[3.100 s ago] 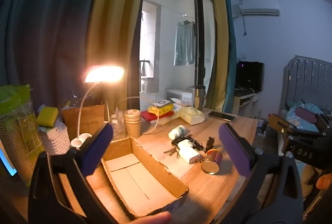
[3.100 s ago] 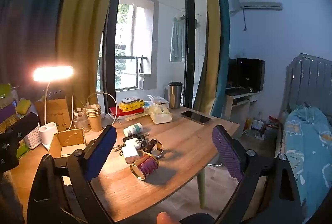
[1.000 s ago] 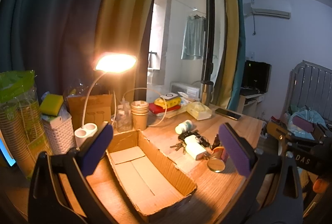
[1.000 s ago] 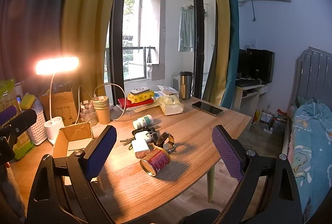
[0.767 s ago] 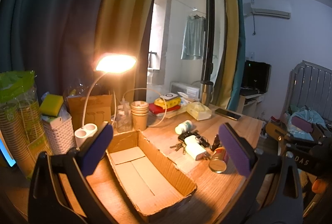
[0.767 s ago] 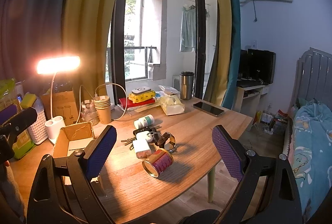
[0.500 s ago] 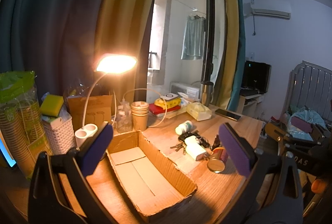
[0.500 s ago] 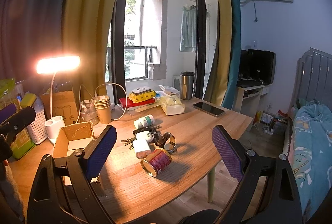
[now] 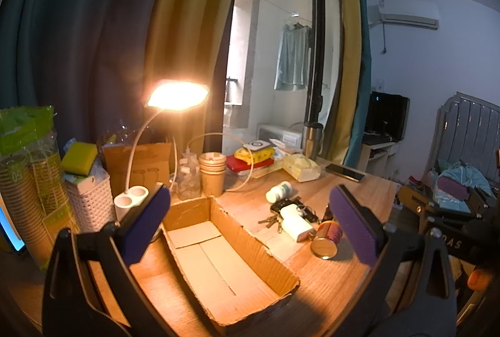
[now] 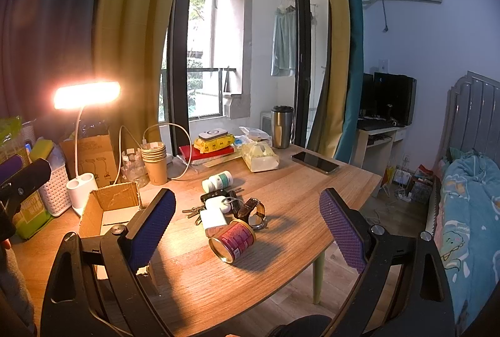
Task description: Organize rigid objects
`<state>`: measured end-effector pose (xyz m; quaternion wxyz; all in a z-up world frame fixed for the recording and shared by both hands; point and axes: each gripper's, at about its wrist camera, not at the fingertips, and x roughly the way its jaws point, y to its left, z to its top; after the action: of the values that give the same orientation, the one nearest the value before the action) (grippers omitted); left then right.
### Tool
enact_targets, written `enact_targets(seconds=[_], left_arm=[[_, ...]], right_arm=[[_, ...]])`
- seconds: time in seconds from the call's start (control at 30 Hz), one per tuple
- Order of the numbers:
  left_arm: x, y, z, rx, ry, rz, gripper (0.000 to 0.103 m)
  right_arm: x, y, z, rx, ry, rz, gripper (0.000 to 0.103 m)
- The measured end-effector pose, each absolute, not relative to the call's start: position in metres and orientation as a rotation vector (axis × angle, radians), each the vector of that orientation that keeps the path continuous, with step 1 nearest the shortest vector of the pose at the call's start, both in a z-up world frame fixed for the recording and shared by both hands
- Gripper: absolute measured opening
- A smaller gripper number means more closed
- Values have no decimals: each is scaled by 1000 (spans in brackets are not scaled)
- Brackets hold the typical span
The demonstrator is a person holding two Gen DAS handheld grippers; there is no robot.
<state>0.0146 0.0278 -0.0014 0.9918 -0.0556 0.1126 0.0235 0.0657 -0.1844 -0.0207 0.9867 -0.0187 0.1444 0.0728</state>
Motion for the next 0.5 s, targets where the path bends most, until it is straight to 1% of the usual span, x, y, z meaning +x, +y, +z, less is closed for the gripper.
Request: enact_targets(seconds=[0.2,0.5], left_arm=[[21,32,-11,-119,249,62,102],[49,54,-41,-161,373,155,102]], right_arm=[[71,-184,-26,-42,309,147,95],[99,-177,-44,-58,378,150,95]])
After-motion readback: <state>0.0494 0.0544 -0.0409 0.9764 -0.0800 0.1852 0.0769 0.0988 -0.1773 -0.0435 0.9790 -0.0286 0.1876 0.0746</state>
